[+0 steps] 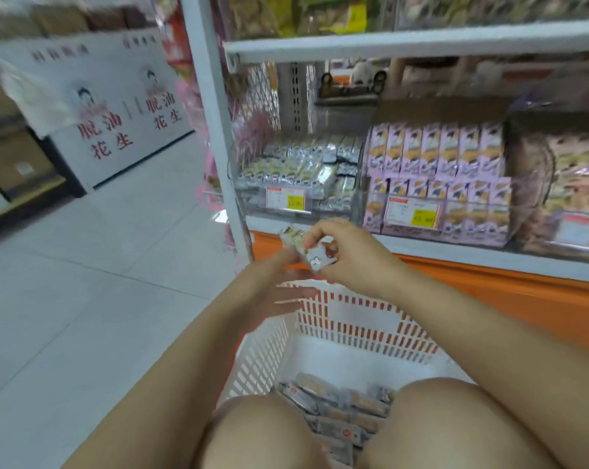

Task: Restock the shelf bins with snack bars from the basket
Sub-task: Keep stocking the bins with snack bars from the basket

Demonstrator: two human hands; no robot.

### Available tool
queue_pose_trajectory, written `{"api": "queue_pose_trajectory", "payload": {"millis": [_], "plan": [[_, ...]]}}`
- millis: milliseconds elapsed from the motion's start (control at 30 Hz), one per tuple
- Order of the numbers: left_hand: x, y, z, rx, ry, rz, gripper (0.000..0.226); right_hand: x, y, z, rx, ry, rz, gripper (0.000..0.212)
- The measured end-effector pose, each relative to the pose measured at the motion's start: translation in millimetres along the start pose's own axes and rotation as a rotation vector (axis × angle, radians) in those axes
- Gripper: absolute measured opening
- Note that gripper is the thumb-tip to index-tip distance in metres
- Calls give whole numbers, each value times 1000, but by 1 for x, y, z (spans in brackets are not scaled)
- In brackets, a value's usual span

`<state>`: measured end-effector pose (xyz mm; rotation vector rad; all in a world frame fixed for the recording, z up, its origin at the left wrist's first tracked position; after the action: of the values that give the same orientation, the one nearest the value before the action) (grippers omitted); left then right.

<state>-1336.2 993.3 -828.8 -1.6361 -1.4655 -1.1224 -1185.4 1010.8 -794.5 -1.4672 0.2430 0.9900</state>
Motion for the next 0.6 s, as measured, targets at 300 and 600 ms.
{"api": "queue_pose_trajectory", "payload": {"millis": [300, 600], "plan": [[16, 15, -15, 101, 200, -191, 18, -22, -2, -12, 82, 145, 328, 29], [40, 13, -23, 417, 445, 313, 58, -16, -18, -7, 505, 388, 840, 20]]}}
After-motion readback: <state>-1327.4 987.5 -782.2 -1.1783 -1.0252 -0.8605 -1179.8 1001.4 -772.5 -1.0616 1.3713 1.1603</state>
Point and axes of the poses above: each hand's wrist, its own z-axis towards the middle knuckle, its own y-axis out of the palm, x = y × z, the point moved 2 cm from there along z, towards the middle knuckle, and after that the axes turned 1 degree about x, right-handed, at the moved point
